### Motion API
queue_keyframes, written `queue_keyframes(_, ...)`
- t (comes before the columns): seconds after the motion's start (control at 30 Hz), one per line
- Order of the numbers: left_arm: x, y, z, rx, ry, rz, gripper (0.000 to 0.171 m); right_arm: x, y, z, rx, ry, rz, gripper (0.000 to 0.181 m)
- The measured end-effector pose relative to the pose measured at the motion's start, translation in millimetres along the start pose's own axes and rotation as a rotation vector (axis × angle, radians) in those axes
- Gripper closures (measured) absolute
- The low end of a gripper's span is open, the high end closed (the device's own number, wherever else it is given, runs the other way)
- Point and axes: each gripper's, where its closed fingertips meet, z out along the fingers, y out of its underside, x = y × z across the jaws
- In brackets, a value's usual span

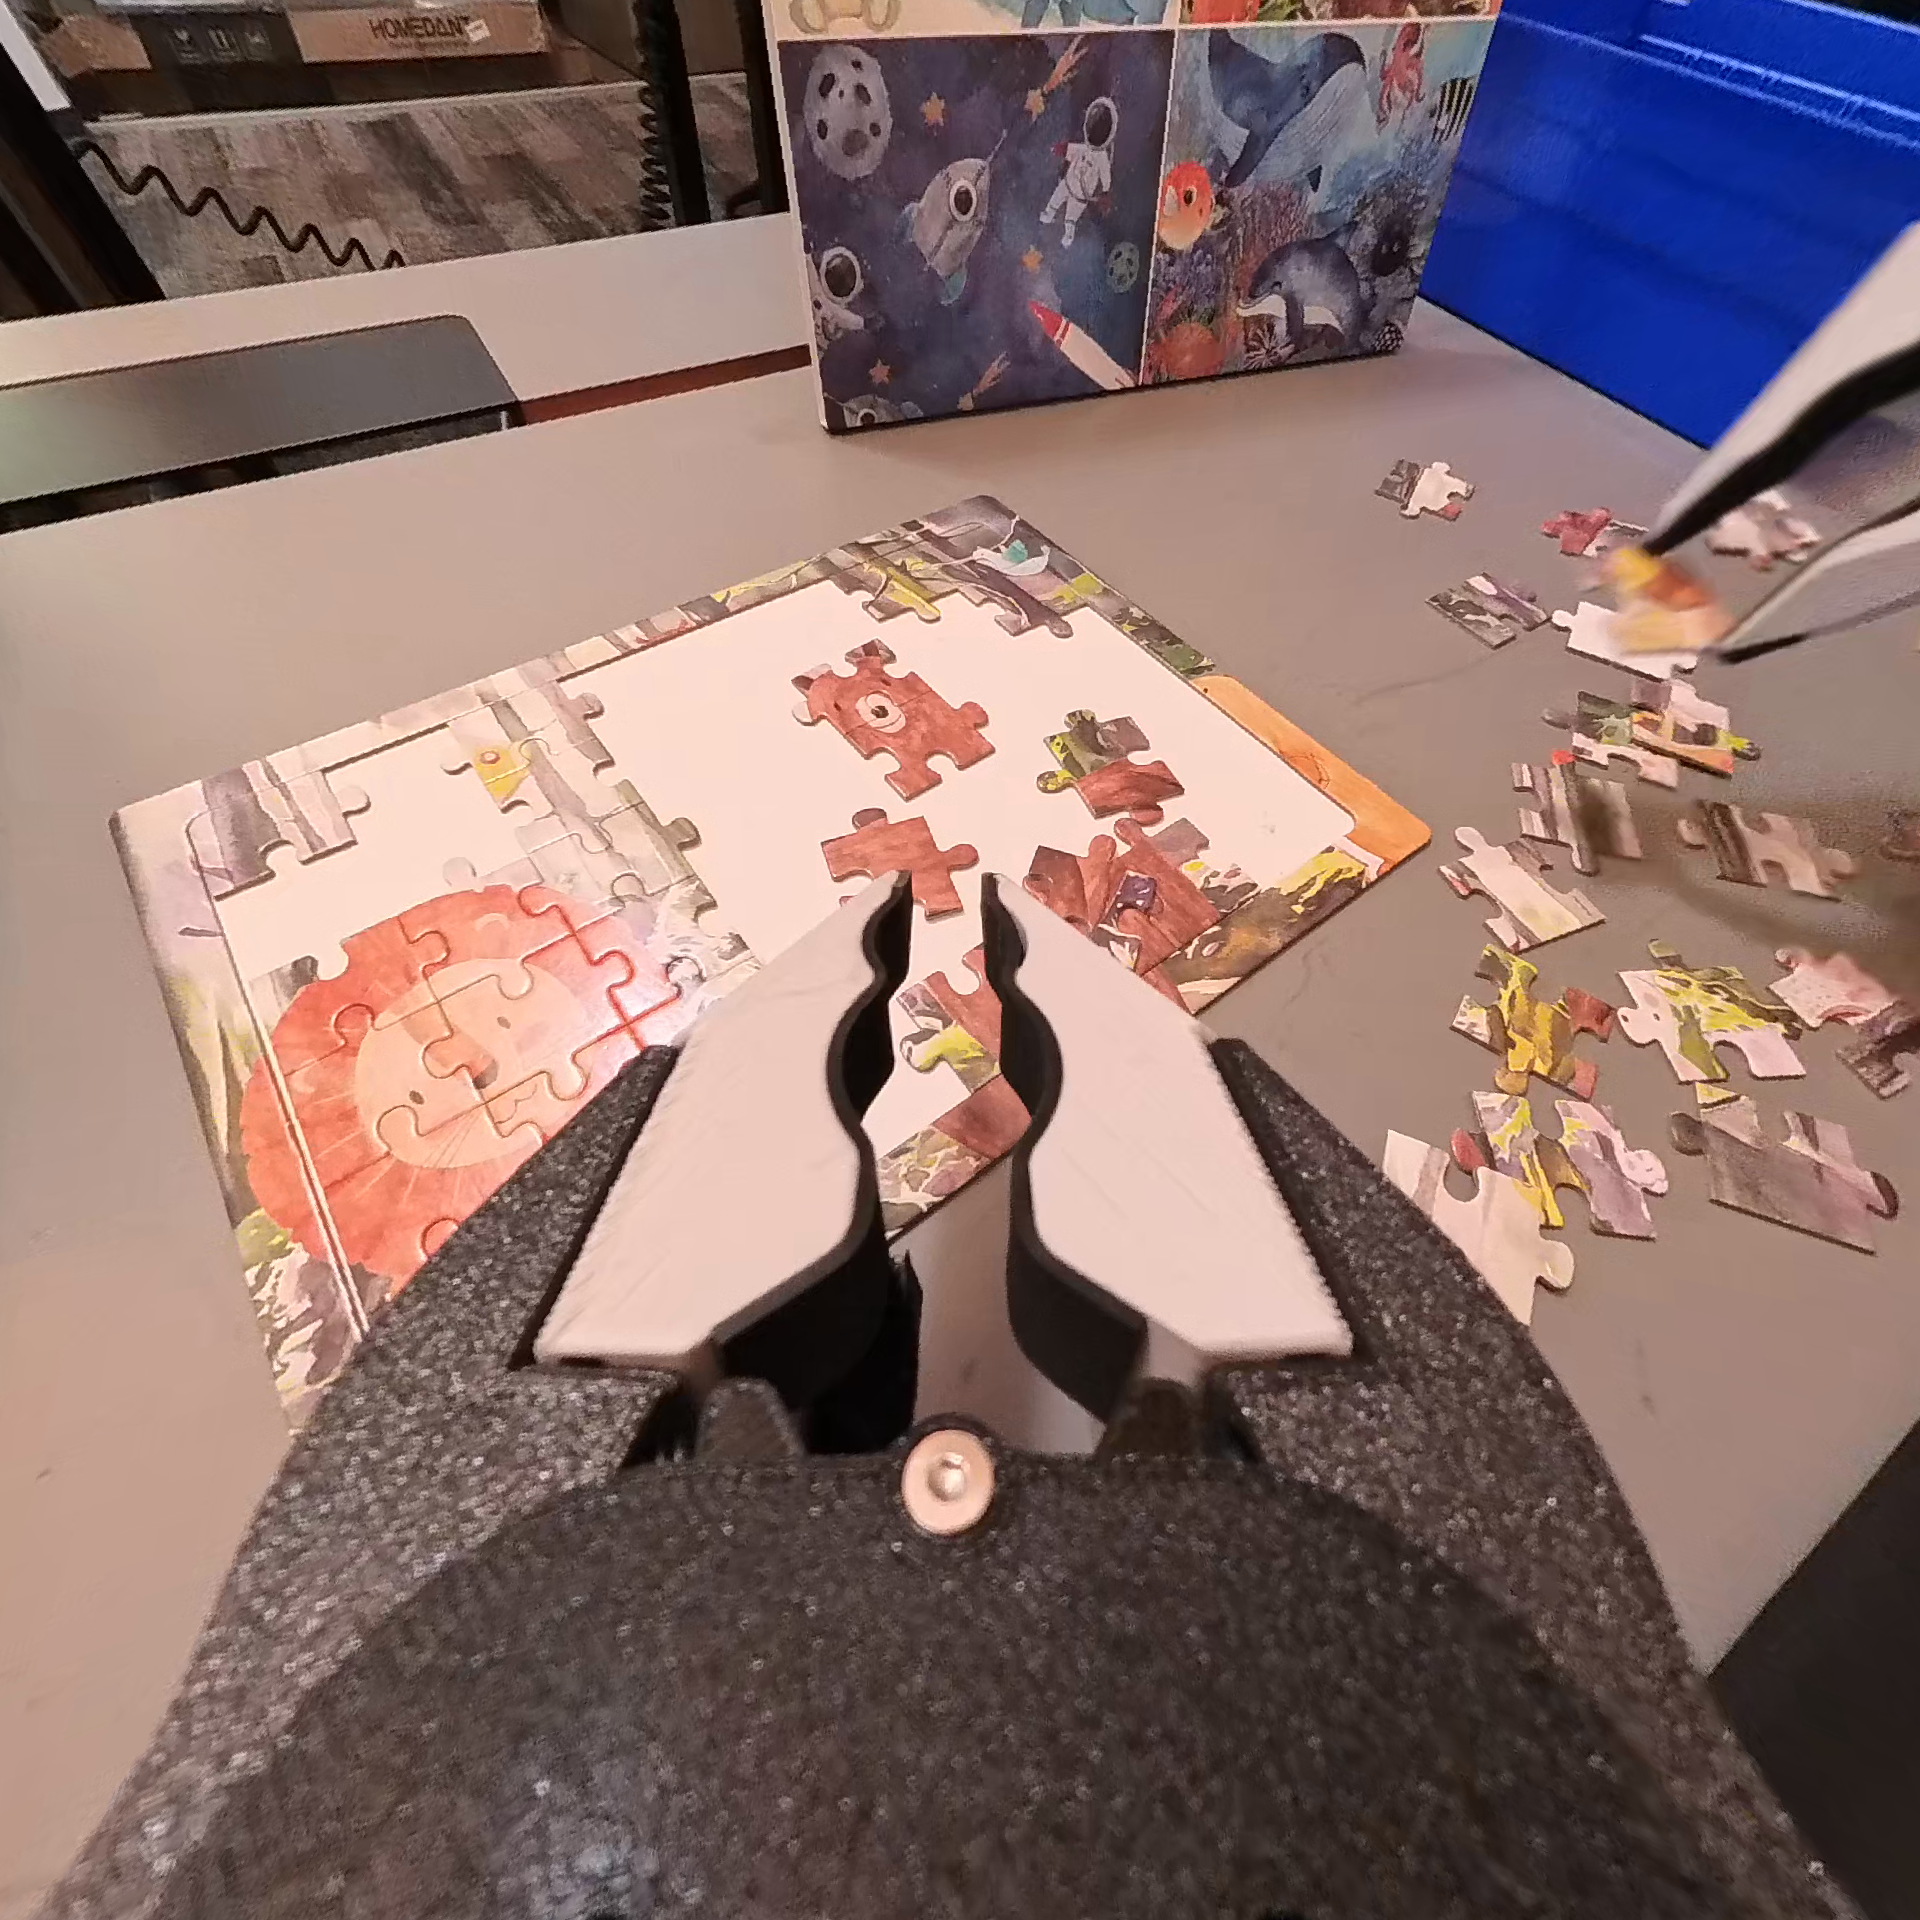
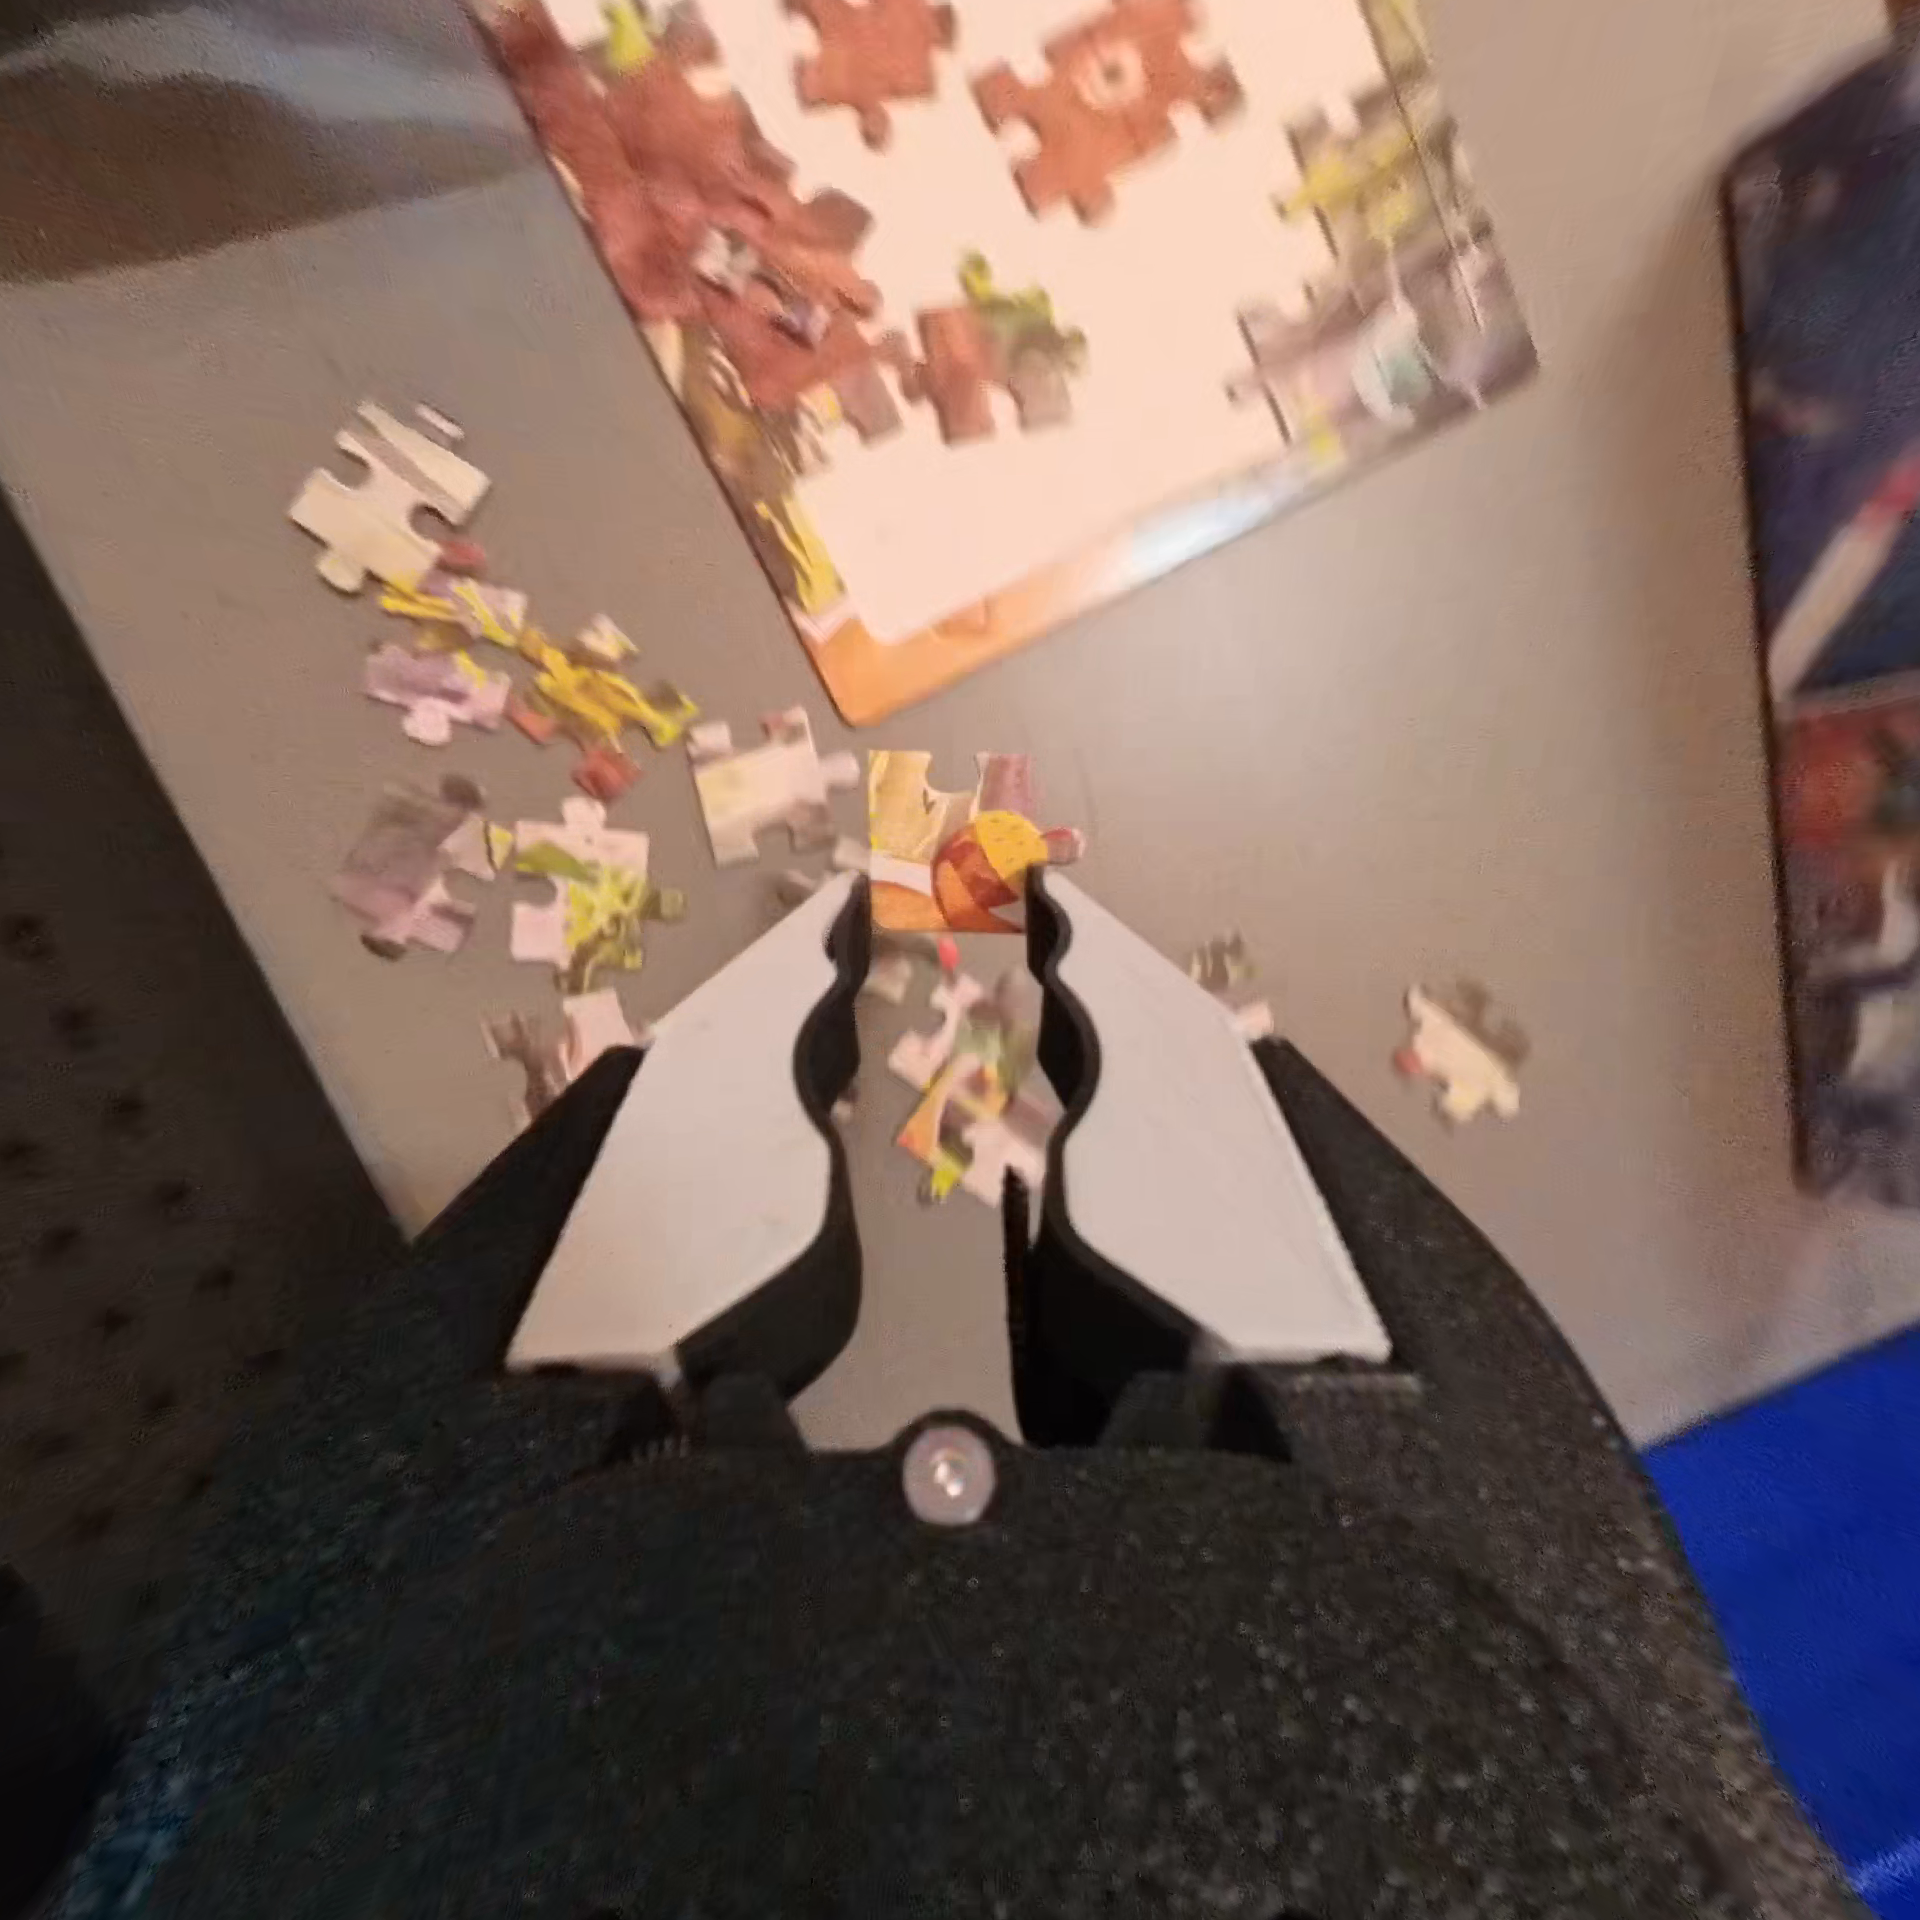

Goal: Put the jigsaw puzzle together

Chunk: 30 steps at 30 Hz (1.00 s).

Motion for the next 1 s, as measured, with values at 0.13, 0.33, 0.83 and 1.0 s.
queue_keyframes(0.13, -0.2, 0.3, 0.0, -0.001, 0.001, -0.002, 0.159, -13.9, -42.1, 44.5, -0.042, -0.131, -0.223, 0.152)
queue_keyframes(0.33, 1.0, 1.0, 0.5, -0.005, 0.006, 0.001, 0.159, -15.2, -48.3, 76.0, -0.143, -0.223, -0.364, 0.152)
queue_keyframes(0.83, 3.1, 3.3, 2.3, -0.019, 0.017, 0.004, 0.159, -11.0, -39.3, 85.5, -0.178, -0.282, -0.384, 0.151)
queue_keyframes(1.0, 3.3, 3.6, 2.5, -0.021, 0.018, 0.004, 0.159, -7.3, -34.8, 76.2, -0.185, -0.289, -0.361, 0.142)
